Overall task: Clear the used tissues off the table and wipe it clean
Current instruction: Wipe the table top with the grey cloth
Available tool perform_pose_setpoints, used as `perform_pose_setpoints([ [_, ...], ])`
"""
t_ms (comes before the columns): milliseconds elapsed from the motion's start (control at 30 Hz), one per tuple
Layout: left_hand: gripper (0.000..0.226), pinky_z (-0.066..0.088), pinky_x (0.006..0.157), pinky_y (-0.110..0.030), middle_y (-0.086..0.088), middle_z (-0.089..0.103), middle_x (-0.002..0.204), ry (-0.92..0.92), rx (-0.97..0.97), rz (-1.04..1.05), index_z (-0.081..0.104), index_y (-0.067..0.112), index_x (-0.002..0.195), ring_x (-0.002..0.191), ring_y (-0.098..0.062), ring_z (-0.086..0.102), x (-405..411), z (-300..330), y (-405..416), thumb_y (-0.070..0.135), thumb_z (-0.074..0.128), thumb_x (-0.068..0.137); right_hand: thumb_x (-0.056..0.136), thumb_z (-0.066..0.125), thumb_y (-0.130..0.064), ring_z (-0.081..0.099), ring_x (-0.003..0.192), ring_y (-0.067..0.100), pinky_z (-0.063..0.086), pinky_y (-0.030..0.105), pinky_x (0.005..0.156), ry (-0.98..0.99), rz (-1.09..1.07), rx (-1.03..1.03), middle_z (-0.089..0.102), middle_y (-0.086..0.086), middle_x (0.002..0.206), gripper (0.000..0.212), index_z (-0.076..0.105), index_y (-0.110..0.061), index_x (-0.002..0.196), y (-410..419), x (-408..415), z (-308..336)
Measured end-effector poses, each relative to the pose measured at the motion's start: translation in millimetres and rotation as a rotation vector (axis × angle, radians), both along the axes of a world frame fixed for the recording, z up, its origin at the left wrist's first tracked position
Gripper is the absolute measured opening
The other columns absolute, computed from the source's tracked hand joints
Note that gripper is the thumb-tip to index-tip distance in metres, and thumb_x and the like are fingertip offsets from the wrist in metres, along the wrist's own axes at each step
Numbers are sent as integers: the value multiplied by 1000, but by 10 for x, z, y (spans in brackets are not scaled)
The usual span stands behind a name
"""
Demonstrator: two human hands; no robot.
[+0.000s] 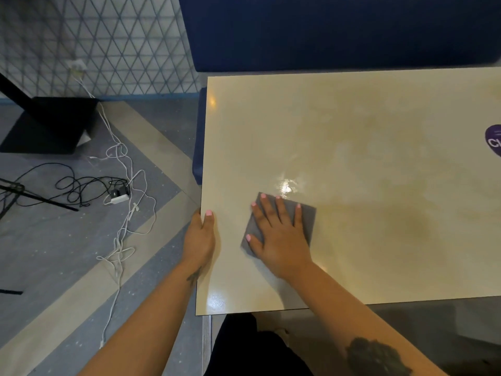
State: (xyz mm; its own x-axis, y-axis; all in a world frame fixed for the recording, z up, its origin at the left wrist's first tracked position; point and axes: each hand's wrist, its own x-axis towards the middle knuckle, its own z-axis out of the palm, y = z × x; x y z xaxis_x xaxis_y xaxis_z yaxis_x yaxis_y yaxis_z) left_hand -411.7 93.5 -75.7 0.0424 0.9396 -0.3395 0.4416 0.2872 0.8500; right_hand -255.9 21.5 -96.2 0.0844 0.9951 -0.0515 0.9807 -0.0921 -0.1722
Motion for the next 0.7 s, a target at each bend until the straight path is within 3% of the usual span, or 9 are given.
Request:
perform_pose_setpoints([
  [133,39,31,92,-22,-5,52,129,-4,19,-17,41,10,136,118,-19,47,27,-36,139,28,33,102,90,32,-58,6,146,20,0,52,113,23,141,24,11,-6,158,67,21,-30,149,-362,131,-15],
  [233,37,33,91,-24,0,53,122,4,66,-48,44,11,134,116,-19,49,66,-58,262,26,34,101,90,31,-60,5,147,18,0,50,114,15,50,28,7,-9,159,67,17,-33,150,-395,393,-35],
  [433,36,32,92,-22,-1,53,126,12,111,-73,43,12,134,111,-12,47,133,-84,469,24,34,101,89,30,-57,16,144,25,-1,53,112,5,-154,10,21,-3,156,66,29,-27,147,237,443,-26],
  [533,37,32,93,-23,-4,53,128,1,93,-60,43,10,134,114,-14,47,166,-91,560,24,34,101,87,34,-55,15,144,25,3,54,112,18,-93,16,23,-3,156,66,29,-26,147,234,256,-13],
  [700,38,31,94,-22,-5,52,130,1,109,-95,42,9,136,116,-15,46,213,-69,725,24,34,101,89,31,-60,8,146,17,1,50,114,15,-28,34,10,-10,158,67,18,-33,149,-163,483,-9],
])
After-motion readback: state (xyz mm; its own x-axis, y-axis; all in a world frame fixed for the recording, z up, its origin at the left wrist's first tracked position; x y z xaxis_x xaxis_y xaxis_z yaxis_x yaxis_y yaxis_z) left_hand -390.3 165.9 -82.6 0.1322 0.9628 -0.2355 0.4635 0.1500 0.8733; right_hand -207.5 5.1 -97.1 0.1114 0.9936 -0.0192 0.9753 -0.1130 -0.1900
